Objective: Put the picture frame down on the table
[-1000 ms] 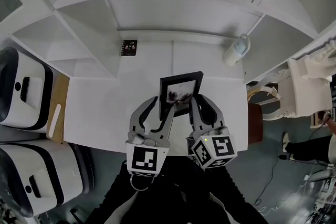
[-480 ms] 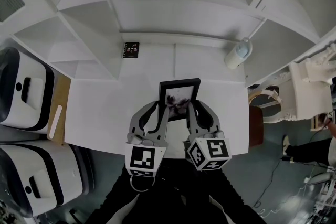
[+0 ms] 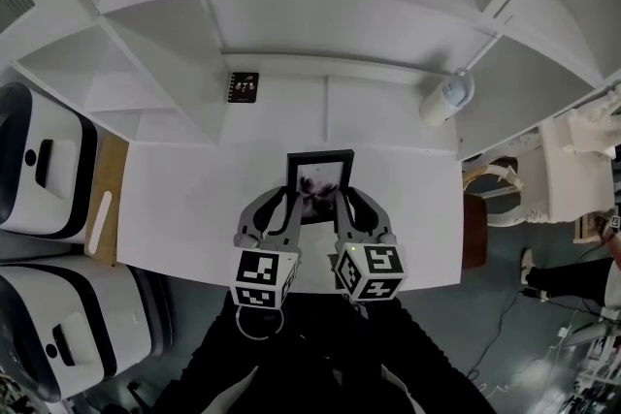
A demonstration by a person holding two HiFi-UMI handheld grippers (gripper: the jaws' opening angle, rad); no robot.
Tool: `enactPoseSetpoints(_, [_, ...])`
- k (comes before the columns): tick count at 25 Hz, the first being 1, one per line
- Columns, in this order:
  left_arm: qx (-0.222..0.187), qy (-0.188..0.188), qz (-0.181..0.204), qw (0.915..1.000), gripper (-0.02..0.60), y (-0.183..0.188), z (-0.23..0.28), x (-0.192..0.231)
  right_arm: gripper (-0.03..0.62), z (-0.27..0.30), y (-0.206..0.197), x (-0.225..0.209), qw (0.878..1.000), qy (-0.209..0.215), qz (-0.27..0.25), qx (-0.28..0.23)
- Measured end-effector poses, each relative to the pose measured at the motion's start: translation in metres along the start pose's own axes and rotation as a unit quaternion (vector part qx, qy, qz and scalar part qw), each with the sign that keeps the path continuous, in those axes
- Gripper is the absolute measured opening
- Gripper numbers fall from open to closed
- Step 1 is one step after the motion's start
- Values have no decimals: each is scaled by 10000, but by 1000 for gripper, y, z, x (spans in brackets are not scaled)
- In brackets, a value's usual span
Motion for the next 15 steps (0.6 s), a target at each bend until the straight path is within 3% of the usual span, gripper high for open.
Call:
enactPoseSetpoints(9, [583, -14, -243, 9980, 92, -37, 26, 25, 67, 36, -38, -1, 9984, -107, -211, 520])
enactPoseSetpoints(15, [1060, -183, -407, 9934, 92, -62, 48, 37, 67, 59, -65, -11, 9940, -176, -14, 1076])
Point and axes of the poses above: the fingertips, and each gripper's own axes: z forward along the fingers, x to its left, y out of its top, the point moved 6 cm from there along -z, backward along the fingers, and after that the axes turned 12 degrees about -y, right-handed, at the moved point
